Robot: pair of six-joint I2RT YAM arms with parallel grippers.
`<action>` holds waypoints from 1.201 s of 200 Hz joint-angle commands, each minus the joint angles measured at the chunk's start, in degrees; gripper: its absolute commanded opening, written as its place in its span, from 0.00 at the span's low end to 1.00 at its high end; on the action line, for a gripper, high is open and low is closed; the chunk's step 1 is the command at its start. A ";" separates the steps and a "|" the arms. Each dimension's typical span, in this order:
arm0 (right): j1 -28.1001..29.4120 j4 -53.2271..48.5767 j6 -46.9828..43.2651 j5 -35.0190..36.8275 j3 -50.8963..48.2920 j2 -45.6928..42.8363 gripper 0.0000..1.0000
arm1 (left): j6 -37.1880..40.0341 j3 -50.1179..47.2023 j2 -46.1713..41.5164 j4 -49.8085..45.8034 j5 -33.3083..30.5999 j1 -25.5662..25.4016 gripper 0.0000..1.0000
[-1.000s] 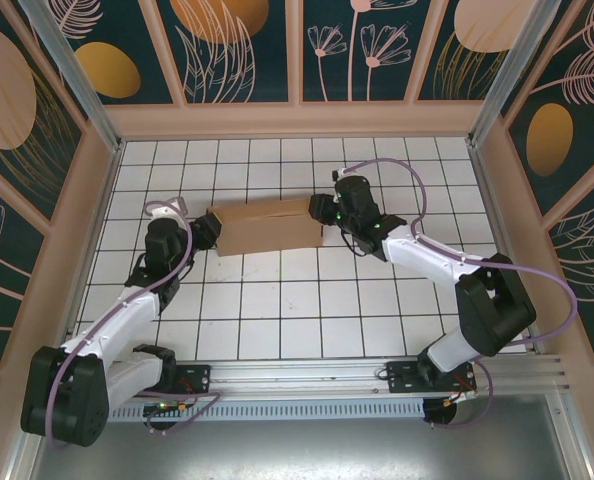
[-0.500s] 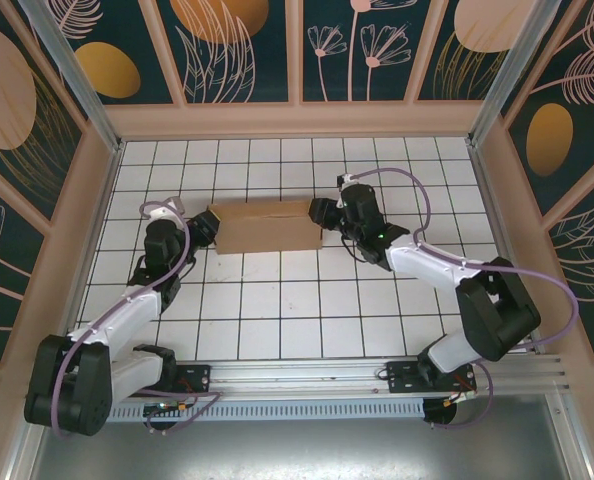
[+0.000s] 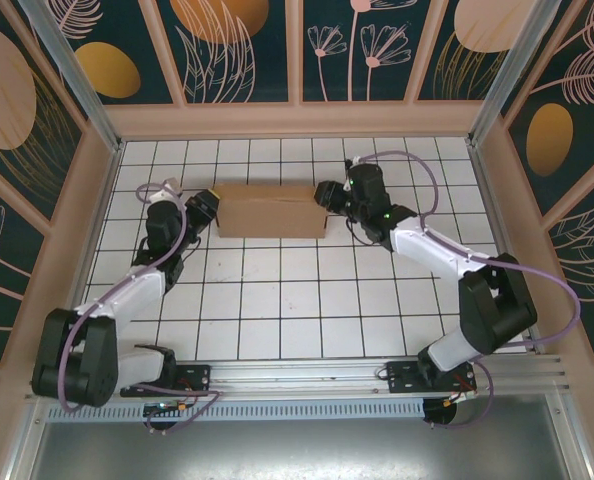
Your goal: Fold the paper box
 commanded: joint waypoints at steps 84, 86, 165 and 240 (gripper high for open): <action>-7.74 12.06 -7.44 -10.73 1.92 8.27 0.37 | -0.64 8.54 19.35 18.46 7.95 -1.80 0.21; -7.72 12.46 -7.54 -10.72 1.38 8.28 0.37 | -0.69 8.13 19.45 18.75 8.00 -1.87 0.22; -7.33 26.42 -8.90 -8.64 -16.49 2.59 0.37 | 5.54 0.93 16.49 13.87 3.84 -7.42 0.30; -1.16 33.44 -10.24 -1.79 -33.99 -10.28 0.52 | 8.14 -11.03 2.78 8.91 0.70 -11.02 0.56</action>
